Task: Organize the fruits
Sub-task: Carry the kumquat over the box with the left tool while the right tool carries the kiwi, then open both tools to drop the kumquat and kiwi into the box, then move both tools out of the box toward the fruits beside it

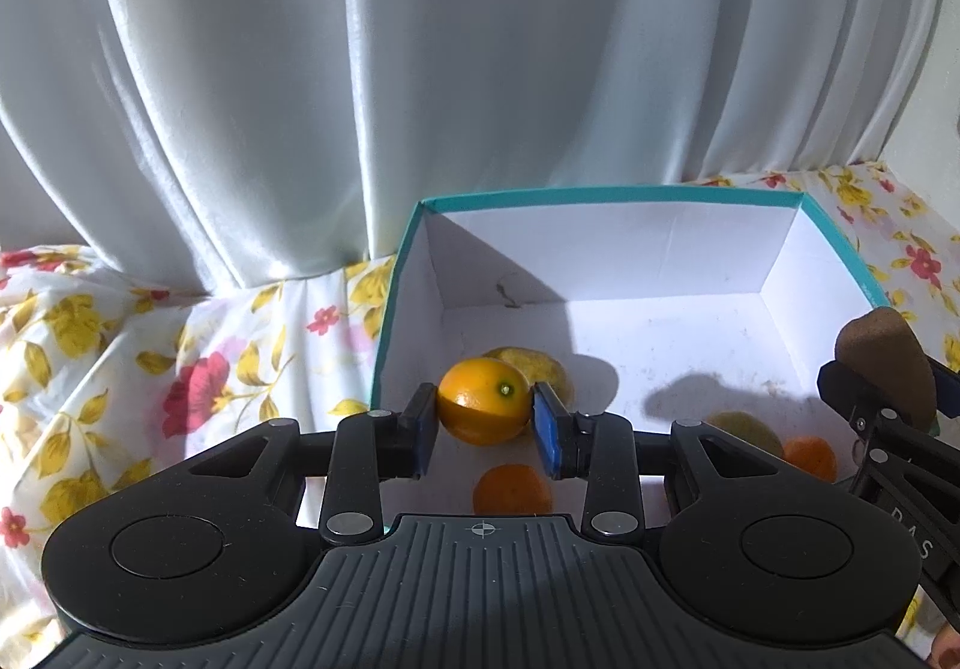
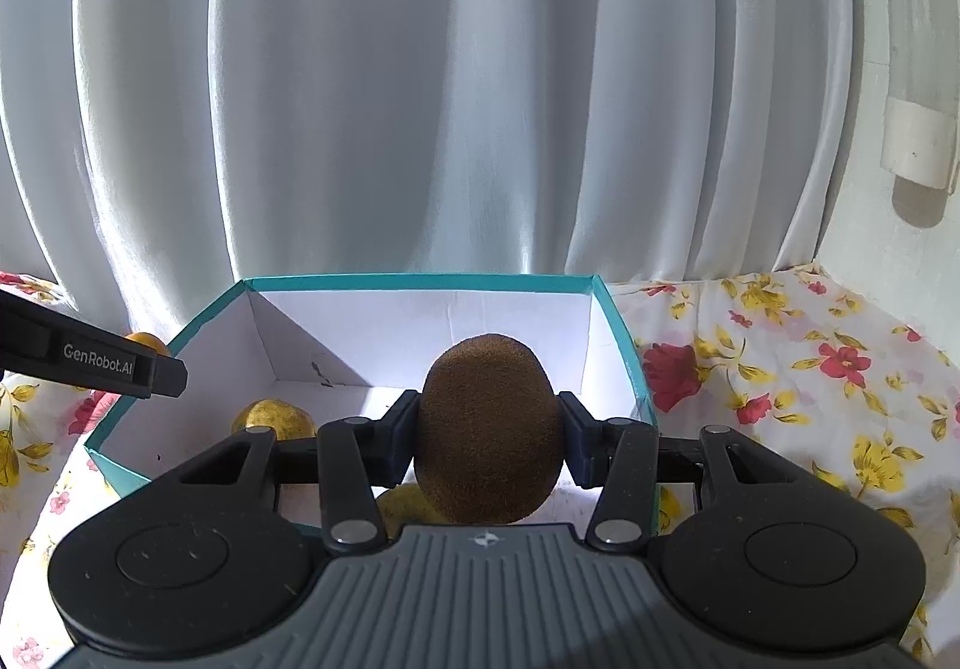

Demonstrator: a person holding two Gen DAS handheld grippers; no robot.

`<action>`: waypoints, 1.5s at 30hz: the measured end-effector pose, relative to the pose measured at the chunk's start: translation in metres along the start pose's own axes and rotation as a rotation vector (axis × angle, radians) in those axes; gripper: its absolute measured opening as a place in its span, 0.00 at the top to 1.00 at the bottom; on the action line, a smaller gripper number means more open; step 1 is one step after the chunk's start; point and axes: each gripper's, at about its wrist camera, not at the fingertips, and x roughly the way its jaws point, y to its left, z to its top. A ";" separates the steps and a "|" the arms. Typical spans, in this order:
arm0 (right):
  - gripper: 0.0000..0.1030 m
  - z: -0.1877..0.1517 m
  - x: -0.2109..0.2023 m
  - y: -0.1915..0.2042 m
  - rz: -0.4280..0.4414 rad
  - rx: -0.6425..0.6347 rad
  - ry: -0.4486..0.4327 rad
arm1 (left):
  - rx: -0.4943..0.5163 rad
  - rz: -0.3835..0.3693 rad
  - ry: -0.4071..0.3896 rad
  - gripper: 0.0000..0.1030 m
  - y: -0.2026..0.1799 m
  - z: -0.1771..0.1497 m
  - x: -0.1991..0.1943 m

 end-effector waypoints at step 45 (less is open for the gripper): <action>0.04 -0.024 -0.009 -0.003 -0.058 -0.031 -0.070 | 0.033 -0.098 -0.064 0.22 -0.005 -0.029 0.010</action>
